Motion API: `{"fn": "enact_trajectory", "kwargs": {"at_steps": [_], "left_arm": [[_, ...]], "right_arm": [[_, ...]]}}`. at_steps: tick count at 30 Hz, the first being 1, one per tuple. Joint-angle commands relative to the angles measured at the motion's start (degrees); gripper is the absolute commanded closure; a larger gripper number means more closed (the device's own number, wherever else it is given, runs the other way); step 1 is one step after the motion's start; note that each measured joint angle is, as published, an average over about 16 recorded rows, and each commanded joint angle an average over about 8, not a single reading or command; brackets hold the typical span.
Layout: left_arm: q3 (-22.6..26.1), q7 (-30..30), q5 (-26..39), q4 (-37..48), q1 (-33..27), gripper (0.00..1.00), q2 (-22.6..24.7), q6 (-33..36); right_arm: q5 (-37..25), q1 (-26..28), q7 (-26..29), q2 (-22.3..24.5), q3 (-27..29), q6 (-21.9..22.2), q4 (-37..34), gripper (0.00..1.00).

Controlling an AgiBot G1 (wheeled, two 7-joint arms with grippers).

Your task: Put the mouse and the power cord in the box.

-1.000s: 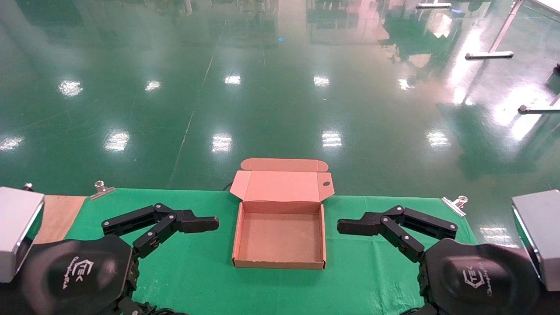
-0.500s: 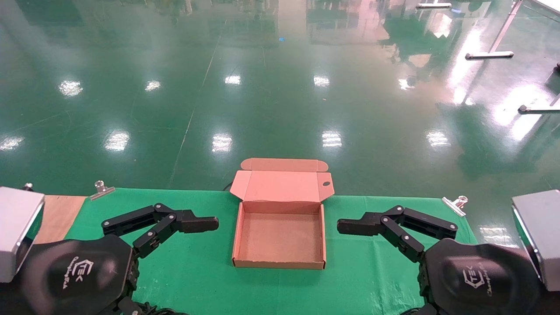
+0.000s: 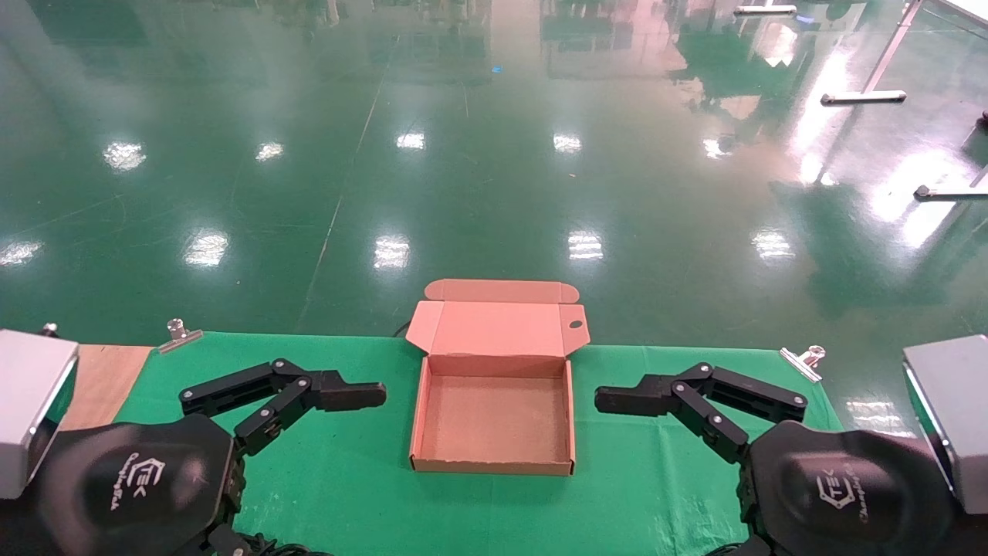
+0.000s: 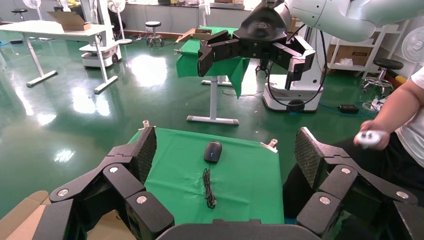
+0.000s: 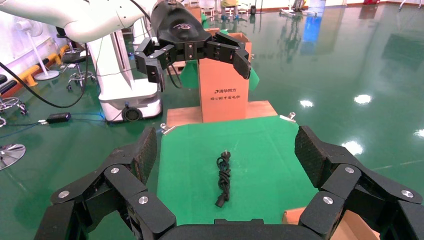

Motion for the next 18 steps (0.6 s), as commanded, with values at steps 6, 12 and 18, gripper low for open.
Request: {"fn": "enact_trajectory", "kwargs": {"at_steps": [6, 12, 18], "left_arm": [[0.0, 0.0, 0.0, 0.0, 0.0, 0.0, 0.0, 0.0], [0.36, 0.17, 0.38, 0.13, -0.18, 0.0, 0.34, -0.04], [4.77, -1.35, 8.62, 0.15, -4.71, 0.0, 2.73, 0.9]], "right_arm": [[0.0, 0.0, 0.0, 0.0, 0.0, 0.0, 0.0, 0.0], [-0.72, 0.2, -0.66, 0.18, -0.11, -0.37, 0.08, 0.0], [-8.13, 2.93, -5.74, 0.48, -2.27, -2.73, -1.78, 0.0]]}}
